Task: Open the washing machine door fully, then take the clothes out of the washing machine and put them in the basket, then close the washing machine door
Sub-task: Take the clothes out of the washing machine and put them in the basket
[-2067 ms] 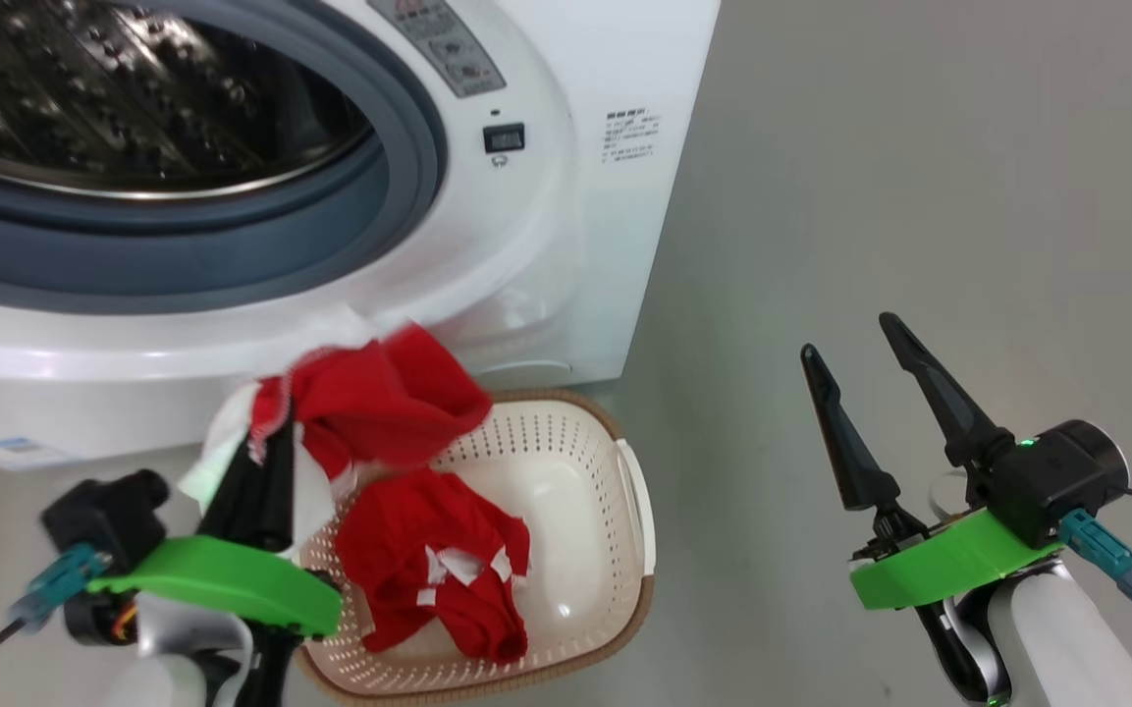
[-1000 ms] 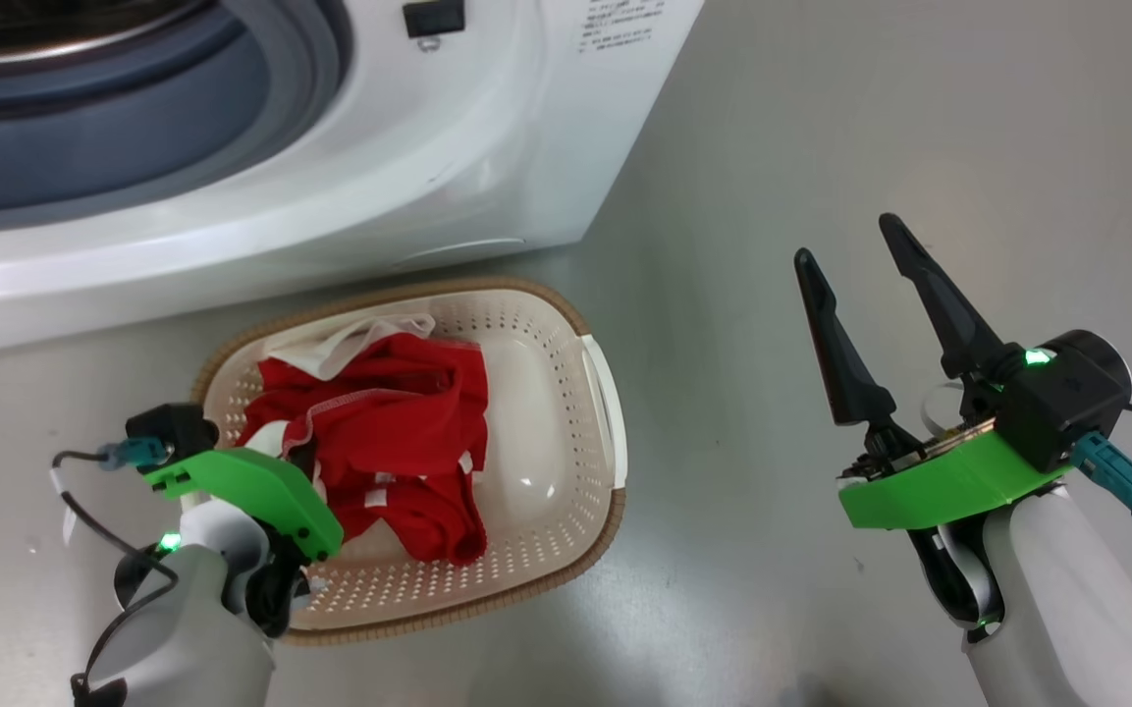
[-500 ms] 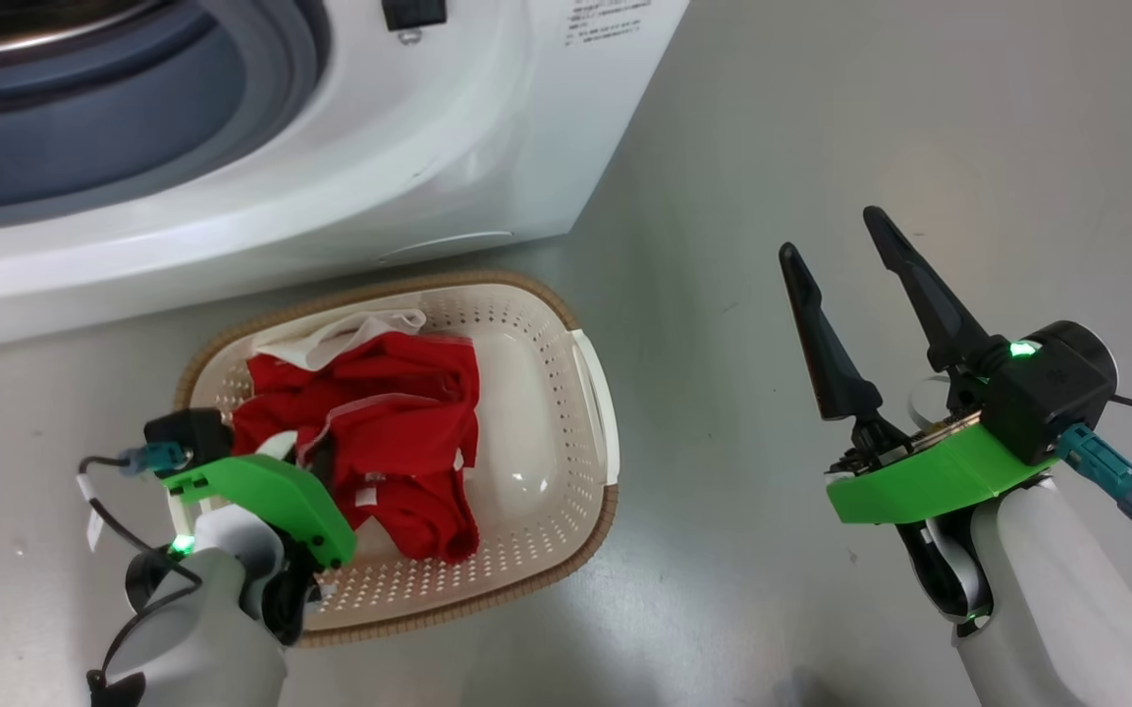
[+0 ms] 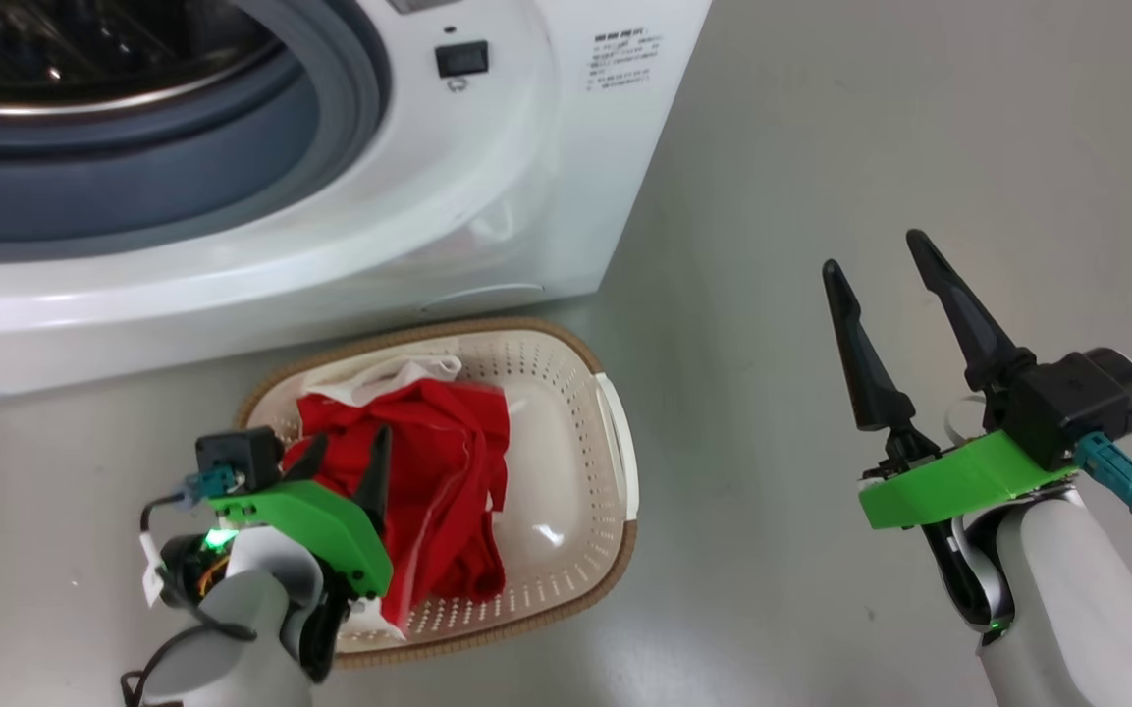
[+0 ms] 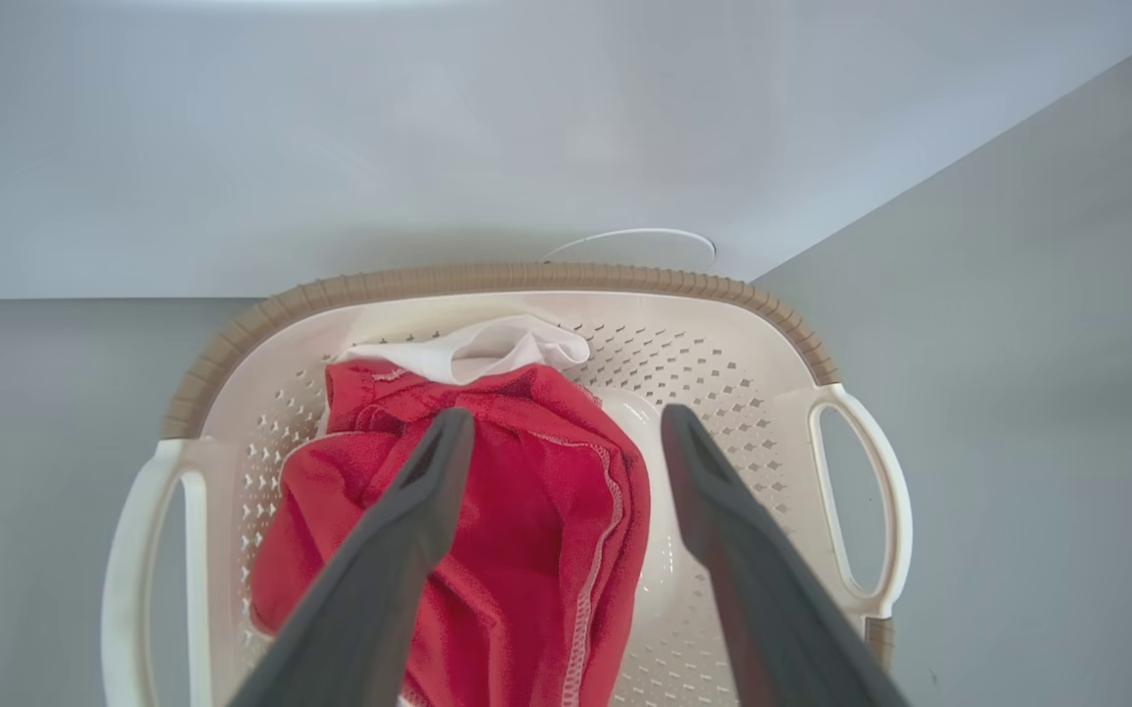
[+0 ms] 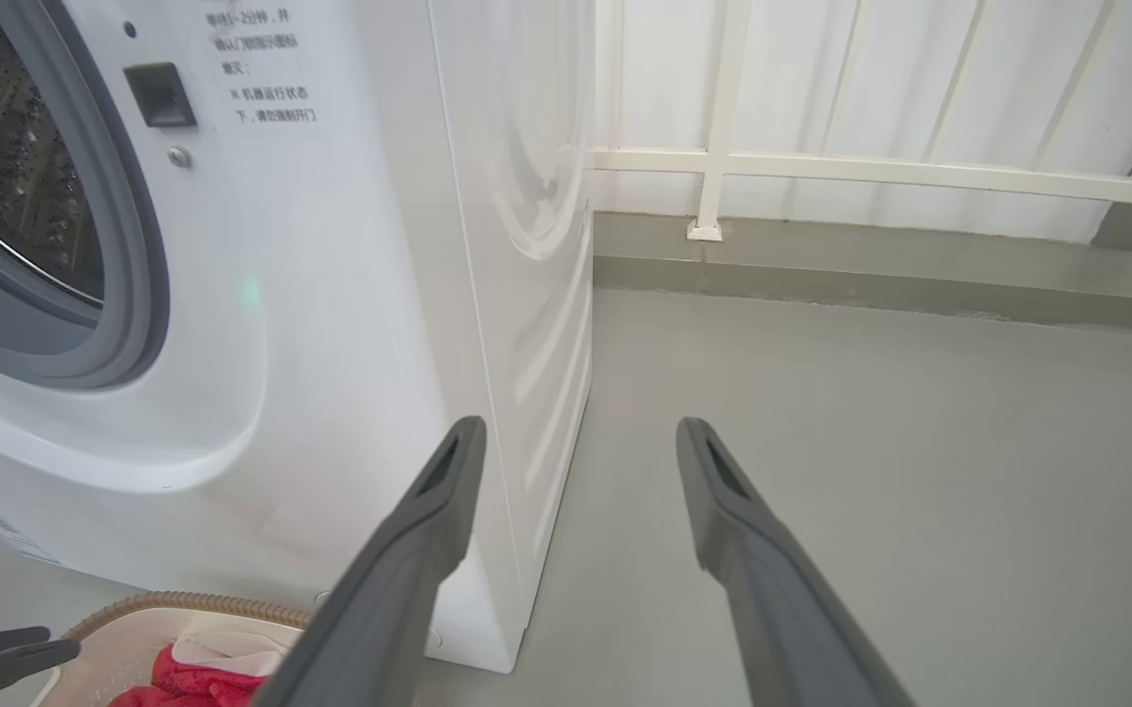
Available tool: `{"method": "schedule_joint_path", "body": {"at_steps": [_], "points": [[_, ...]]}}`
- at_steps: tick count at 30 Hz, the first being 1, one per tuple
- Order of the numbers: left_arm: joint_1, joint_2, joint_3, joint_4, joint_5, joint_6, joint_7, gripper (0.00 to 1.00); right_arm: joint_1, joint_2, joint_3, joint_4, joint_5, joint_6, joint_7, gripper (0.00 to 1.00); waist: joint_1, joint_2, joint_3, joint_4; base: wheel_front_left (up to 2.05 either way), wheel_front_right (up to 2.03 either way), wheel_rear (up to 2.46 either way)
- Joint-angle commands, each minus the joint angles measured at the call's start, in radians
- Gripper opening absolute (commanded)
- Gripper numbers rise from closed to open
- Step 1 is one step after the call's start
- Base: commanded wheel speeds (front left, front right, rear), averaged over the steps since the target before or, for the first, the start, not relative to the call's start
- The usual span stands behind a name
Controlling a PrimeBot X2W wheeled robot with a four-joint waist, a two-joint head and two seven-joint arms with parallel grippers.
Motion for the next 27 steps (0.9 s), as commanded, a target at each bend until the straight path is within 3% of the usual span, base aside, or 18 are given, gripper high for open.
{"method": "schedule_joint_path", "body": {"at_steps": [1, 7, 12, 27], "points": [[0.043, 0.04, 0.005, -0.038, -0.005, -0.005, -0.018, 1.0, 0.03, 0.007, 0.007, -0.021, -0.008, 0.005, -0.006, 1.0, 0.0, 0.0, -0.046, 0.017, 0.0, 0.0, 0.0], [0.102, 0.084, -0.013, -0.181, -0.013, -0.005, -0.029, 1.0, 0.056, 0.014, -0.006, -0.028, -0.007, 0.005, -0.006, 1.0, 0.0, 0.0, -0.115, 0.025, 0.0, 0.0, 0.0], [0.161, 0.108, 0.042, -0.312, 0.023, -0.004, -0.03, 1.0, 0.075, 0.019, -0.014, -0.045, -0.003, 0.005, -0.006, 1.0, 0.0, 0.0, -0.159, 0.025, 0.0, 0.0, 0.0], [0.432, 0.071, 0.325, -0.82, 0.209, 0.009, -0.03, 1.0, 0.139, 0.02, -0.019, -0.047, 0.019, 0.005, -0.006, 1.0, 0.0, 0.0, -0.289, 0.029, 0.0, 0.0, 0.0]]}}
